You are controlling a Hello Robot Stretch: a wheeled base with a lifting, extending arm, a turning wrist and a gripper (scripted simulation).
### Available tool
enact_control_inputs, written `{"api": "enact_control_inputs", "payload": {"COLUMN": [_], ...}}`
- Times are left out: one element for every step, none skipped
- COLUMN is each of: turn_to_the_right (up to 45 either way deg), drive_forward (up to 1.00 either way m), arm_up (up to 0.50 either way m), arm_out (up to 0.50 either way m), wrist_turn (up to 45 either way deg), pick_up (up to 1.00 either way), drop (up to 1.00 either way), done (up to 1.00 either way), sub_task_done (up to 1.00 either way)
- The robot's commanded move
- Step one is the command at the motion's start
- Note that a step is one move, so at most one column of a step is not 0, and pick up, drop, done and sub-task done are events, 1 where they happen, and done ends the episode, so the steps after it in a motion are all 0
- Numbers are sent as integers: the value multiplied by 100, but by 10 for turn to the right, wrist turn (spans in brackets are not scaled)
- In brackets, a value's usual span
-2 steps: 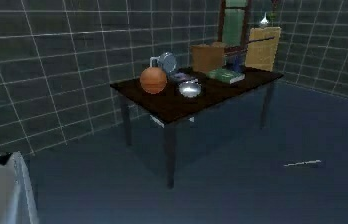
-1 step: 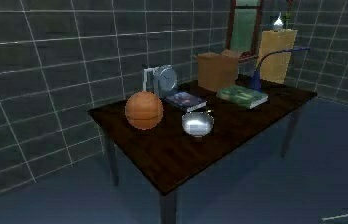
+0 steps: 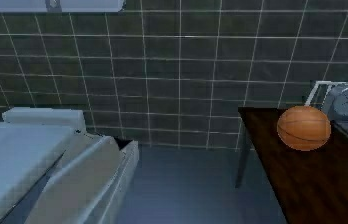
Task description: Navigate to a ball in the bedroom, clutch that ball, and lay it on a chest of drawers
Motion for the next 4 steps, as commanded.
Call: {"api": "enact_control_inputs", "payload": {"turn_to_the_right": [-450, 450, 450, 360], "drive_forward": [0, 0, 0, 0], "arm_up": [0, 0, 0, 0], "arm_out": [0, 0, 0, 0], "wrist_turn": [0, 0, 0, 0], "pick_up": [0, 0, 0, 0], "drop": [0, 0, 0, 0], "done": [0, 0, 0, 0], "sub_task_done": [0, 0, 0, 0]}}
